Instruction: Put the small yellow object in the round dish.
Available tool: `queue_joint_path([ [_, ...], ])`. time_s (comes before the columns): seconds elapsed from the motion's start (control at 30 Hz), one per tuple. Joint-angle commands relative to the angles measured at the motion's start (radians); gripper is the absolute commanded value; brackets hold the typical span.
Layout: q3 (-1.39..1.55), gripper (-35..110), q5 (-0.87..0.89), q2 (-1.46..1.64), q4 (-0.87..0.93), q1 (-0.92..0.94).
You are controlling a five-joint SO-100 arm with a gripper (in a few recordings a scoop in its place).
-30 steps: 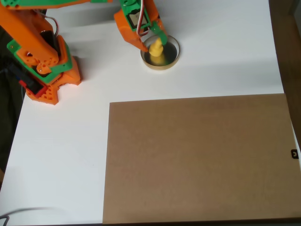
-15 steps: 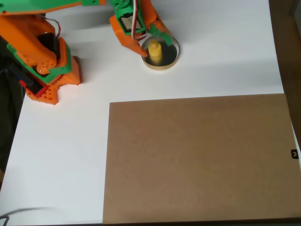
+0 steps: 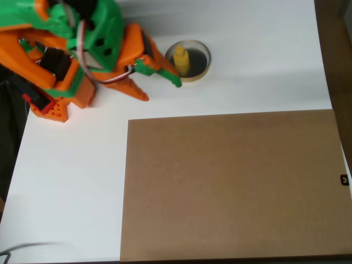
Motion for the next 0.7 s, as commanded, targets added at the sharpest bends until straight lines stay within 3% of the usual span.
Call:
queue_joint_path([
  [0.0,0.020,21,-0.072,0.100,0.012,0.138],
  [0.37,0.196,21,-0.153,0.218,-0.141,0.543],
  [0.67,0.330,21,-0.094,0.256,-0.336,0.808],
])
